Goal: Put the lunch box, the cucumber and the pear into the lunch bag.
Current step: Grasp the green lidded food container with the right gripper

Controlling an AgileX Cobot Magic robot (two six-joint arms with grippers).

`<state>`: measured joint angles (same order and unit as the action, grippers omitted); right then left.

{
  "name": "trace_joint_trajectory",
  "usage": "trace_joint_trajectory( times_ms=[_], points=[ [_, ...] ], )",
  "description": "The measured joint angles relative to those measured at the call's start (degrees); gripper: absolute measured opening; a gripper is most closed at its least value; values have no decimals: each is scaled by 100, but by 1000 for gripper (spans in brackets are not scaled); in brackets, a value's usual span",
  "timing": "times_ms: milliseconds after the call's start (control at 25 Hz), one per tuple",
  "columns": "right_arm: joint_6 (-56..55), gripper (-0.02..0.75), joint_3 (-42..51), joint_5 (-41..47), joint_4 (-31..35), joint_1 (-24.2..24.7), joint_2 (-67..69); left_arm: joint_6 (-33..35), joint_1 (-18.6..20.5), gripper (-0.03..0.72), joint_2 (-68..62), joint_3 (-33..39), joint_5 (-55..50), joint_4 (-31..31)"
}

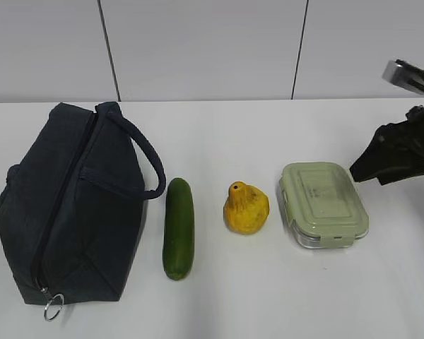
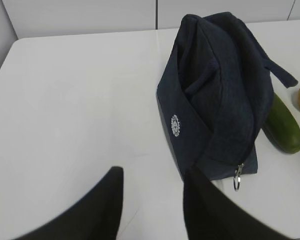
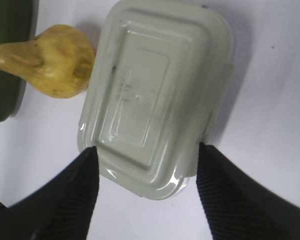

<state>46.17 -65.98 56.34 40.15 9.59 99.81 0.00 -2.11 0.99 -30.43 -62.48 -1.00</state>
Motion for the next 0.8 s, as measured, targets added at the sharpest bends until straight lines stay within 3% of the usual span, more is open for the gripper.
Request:
trace_joint_trajectory(
  times_ms=[240,800],
  points=[
    [268,482,37,202,445,478,84,0,0,241,0,0,0,0],
    [601,481,-320,435,779,502,1174,0,0,241,0,0,0,0]
  ],
)
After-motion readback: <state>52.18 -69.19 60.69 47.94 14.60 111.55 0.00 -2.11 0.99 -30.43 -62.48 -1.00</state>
